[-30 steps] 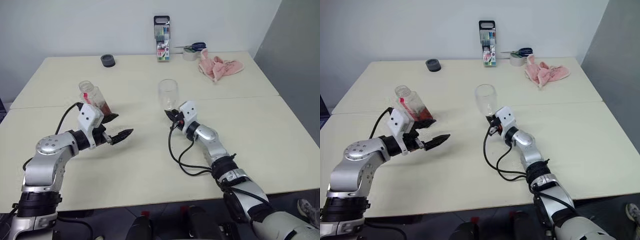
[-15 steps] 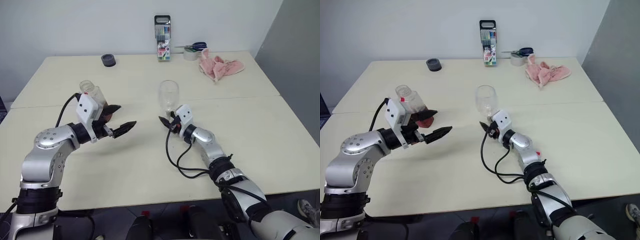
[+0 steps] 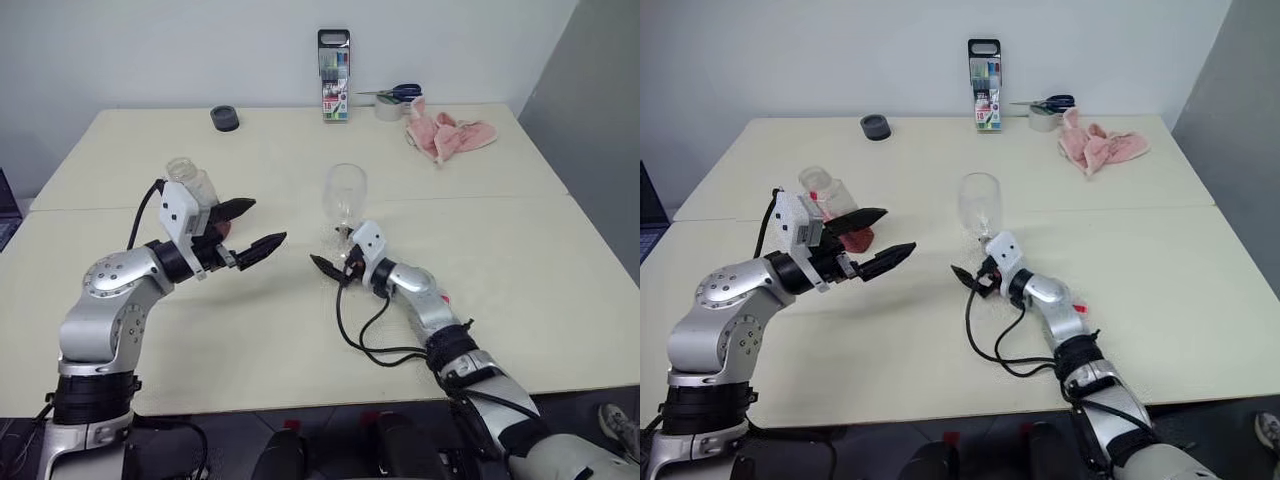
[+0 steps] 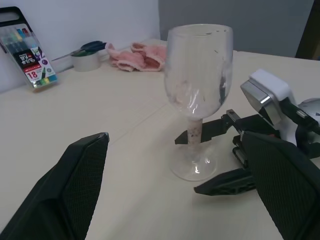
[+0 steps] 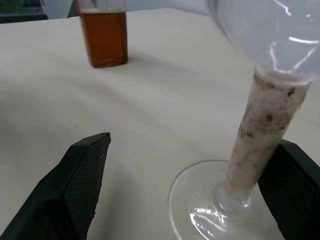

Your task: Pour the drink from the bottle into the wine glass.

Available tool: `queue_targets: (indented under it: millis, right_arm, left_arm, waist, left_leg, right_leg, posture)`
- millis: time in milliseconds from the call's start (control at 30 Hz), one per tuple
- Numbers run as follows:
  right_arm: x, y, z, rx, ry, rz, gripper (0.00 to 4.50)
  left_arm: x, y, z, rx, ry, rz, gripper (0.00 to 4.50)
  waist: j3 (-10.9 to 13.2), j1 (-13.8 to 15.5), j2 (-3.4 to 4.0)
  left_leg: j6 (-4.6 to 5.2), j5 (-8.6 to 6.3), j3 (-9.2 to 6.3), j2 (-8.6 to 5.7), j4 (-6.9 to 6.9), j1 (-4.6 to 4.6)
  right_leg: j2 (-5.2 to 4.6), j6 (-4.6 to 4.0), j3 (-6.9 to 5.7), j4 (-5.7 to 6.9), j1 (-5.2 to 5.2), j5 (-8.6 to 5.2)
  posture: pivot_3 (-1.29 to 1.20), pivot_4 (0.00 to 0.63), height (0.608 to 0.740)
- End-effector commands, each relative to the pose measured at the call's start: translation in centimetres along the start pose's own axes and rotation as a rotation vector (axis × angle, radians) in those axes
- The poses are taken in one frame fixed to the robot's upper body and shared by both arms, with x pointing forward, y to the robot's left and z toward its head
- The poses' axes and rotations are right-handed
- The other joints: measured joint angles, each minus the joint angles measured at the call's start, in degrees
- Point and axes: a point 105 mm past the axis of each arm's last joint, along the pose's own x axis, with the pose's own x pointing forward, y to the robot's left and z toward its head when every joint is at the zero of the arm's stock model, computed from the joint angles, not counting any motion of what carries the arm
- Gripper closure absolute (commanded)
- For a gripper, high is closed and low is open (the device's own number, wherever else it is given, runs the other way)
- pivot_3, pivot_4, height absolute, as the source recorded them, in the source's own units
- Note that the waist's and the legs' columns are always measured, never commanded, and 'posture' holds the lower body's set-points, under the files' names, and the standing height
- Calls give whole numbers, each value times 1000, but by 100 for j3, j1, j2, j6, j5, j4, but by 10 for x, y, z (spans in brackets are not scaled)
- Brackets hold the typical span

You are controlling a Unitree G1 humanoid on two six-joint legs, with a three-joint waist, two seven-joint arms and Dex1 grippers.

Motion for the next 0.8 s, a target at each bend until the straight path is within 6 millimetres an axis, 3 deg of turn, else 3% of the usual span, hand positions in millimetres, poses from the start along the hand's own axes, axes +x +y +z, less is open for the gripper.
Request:
queue_targets:
  millis: [33, 200, 367, 500, 567, 600, 700, 800]
  right_arm:
    - [-12, 7, 21, -49, -22, 64, 16]
    - [-43, 21, 23, -103, 59, 149, 16]
    - [-67, 36, 35, -73, 78, 203, 16]
    - [-70, 39, 43, -58, 59, 176, 16]
    - [-62, 20, 38, -113, 94, 31, 16]
    - [-61, 0, 38, -26, 82, -107, 16]
    - [-72, -18, 33, -30, 104, -210, 16]
    - [-81, -23, 38, -11, 96, -265, 16]
  left_arm:
    - [-6, -1, 8, 12, -32, 53, 0]
    - [-19, -4, -20, -30, 32, 126, 0]
    - [-41, 12, -53, -93, 68, 344, 0]
    - [-58, 27, -75, -21, 141, 484, 0]
    - [-60, 25, -82, 66, 203, 454, 0]
    - [-47, 18, -74, 95, 181, 397, 0]
    - [-3, -17, -51, 79, 75, 225, 0]
    - [6, -20, -53, 71, 60, 212, 0]
  waist:
    - [0, 8, 0]
    - [0, 15, 0]
    - [1, 41, -2]
    - [1, 59, -2]
    - [0, 65, -4]
    - [0, 82, -4]
    - [4, 250, -8]
    - [2, 340, -10]
  left_leg:
    - [0, 0, -1, 0, 0, 0]
    - [1, 0, -2, 0, 1, 0]
    - [1, -1, -8, 1, 3, -3]
    - [1, 0, -9, 1, 4, -2]
    - [1, 0, -9, 1, 3, 0]
    - [0, 0, -10, 1, 2, -1]
    - [-2, 1, -7, -7, 6, -6]
    - [-3, 2, -12, -11, 12, -17]
  right_leg:
    - [0, 0, 0, -1, 0, 0]
    - [0, 1, -1, 0, 0, 0]
    - [0, 1, -6, -3, 1, -1]
    - [1, 2, -8, -2, 1, -1]
    - [2, 2, -9, -3, 2, -1]
    - [4, 2, -10, -3, 2, -1]
    - [-3, 3, -9, -4, 1, 0]
    - [-23, 7, -13, -13, 7, 3]
  posture:
    - [0, 150, 740]
    - [0, 150, 740]
    - [0, 150, 740]
    - [0, 150, 740]
    - [0, 150, 740]
    - [0, 150, 740]
    - [0, 150, 740]
    - [0, 150, 740]
